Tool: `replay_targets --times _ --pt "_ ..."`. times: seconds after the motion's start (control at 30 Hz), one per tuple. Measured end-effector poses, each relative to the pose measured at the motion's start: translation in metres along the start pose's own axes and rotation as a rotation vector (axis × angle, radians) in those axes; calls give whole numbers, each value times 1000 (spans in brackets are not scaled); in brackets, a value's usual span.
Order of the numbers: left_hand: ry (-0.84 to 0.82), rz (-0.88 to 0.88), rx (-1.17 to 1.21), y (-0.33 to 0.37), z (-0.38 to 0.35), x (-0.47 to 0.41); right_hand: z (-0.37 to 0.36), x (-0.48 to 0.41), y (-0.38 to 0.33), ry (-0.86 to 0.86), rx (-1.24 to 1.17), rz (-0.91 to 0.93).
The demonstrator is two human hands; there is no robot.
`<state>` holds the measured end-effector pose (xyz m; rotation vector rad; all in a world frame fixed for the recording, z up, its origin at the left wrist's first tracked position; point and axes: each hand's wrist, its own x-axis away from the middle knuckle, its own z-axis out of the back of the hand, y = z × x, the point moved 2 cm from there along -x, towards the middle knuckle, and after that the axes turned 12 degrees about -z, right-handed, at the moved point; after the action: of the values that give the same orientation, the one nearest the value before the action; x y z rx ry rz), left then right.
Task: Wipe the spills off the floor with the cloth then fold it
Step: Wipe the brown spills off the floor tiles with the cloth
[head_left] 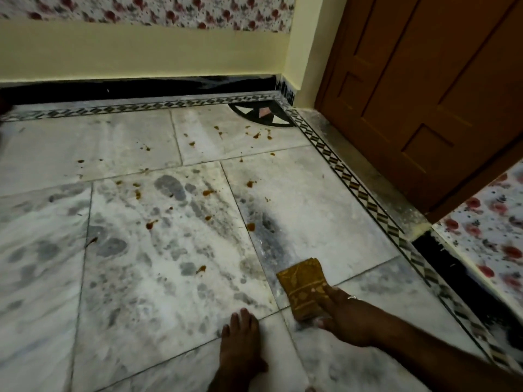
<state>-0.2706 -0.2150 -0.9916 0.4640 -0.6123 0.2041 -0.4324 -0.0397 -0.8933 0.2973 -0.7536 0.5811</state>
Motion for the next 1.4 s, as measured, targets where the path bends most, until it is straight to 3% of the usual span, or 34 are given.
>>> replay_targets --times 0.27,0.33,0.47,0.57,0.7,0.9,1.03,1.23,1.33,1.4 --pt "200 12 16 -6 -1 -26 -25 -75 -14 88 11 18" --pt "199 10 43 -10 0 -31 -40 -90 -18 227 19 19" --pt "178 11 95 -17 -4 -36 -60 -134 -10 226 -61 -113" --pt "195 1 104 -19 -4 -38 -31 -153 -15 314 -8 -83" --pt "213 -11 145 -22 -5 -42 28 -185 -34 296 -98 -165" --pt "259 17 121 -38 27 -66 15 -189 -49 395 -35 65" --pt "292 17 96 -45 48 -82 37 -204 -28 540 -78 18" --pt "309 39 114 -60 70 -104 68 -256 -109 633 -56 127" --pt "289 47 121 -60 77 -107 50 -223 -81 674 -46 250" --pt "262 53 136 -57 82 -110 58 -227 -57 666 -97 173"
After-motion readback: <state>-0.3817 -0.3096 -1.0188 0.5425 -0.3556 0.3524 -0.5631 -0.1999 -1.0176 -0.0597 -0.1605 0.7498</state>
